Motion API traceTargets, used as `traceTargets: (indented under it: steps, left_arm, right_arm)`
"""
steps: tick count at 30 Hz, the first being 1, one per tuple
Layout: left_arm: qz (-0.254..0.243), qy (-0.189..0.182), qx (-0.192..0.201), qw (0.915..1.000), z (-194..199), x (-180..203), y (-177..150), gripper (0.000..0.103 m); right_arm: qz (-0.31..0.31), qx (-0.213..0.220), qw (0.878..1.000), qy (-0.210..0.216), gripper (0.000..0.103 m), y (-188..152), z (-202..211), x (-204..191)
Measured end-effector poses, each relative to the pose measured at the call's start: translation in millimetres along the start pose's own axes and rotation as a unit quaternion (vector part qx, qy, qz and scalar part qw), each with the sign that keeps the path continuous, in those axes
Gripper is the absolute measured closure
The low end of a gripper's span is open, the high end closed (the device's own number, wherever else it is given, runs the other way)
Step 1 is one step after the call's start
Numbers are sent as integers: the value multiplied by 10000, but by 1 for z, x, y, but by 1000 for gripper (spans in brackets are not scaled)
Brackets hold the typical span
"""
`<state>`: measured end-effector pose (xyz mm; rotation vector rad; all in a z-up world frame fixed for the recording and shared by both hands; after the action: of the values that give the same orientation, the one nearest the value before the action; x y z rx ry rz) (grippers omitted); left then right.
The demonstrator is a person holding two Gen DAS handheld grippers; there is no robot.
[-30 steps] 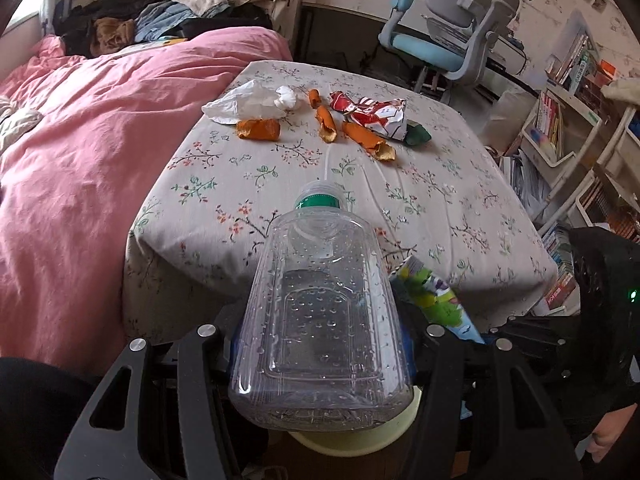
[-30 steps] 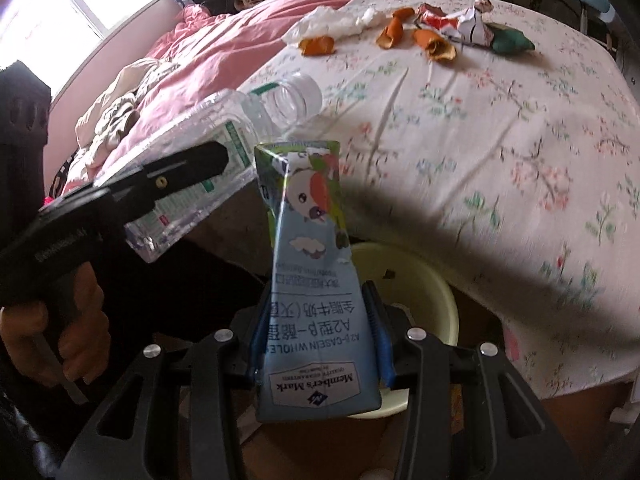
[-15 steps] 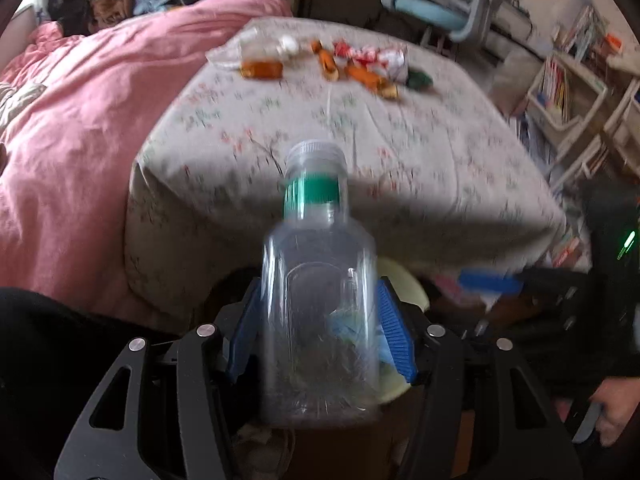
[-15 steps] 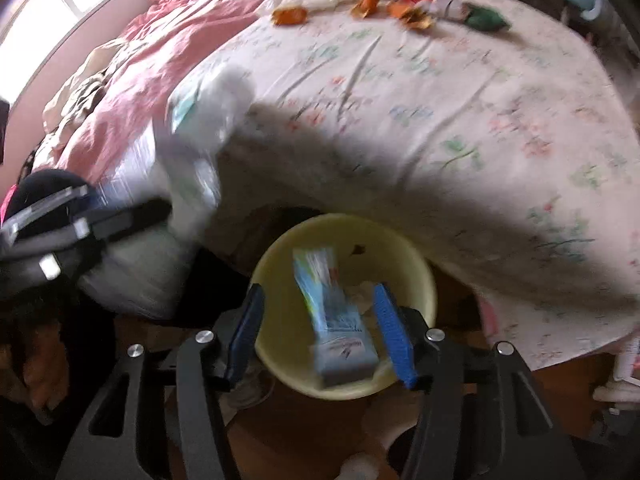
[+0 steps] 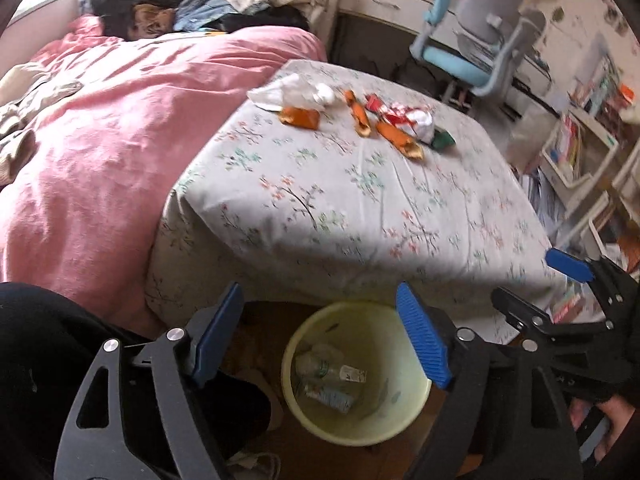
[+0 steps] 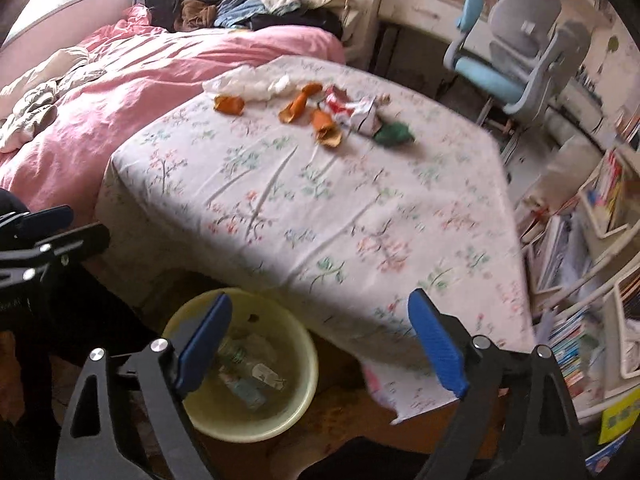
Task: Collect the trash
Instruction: 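Move both open tools back up toward the orange peels on the table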
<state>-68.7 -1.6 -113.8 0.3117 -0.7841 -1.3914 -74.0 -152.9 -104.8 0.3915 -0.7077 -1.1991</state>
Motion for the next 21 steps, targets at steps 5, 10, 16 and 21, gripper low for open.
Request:
traceTargets:
  steps: [5,10,16,21]
  left_arm:
    - [126,40,157,9998,0,-4,6,27]
    - [140,77,181,9997,-3,-5,8,27]
    - [114,105,154,9998,-8,-4,9,27]
    - [98,128,124,9998,-11,-3,8,27]
  right_arm:
    - [138,177,9995,-209,14,7,6,-2]
    - [265,323,9987,-297,12,11,15,-6]
    - [414,441,9973,-425,11,14,21,-10]
    - [451,483,9968,-452,11,15,23,-12]
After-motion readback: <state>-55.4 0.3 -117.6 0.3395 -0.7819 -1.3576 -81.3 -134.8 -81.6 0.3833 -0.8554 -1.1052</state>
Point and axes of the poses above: each gripper's, at about its wrist camera, not at the fingertips, and z roughly against the way its jaws point, x to its right, y to its top, the point moved 5 cm from there along -z, roughly the way its jaws point, and after that the axes turned 9 degrees about -y, right-handed, at the moved point
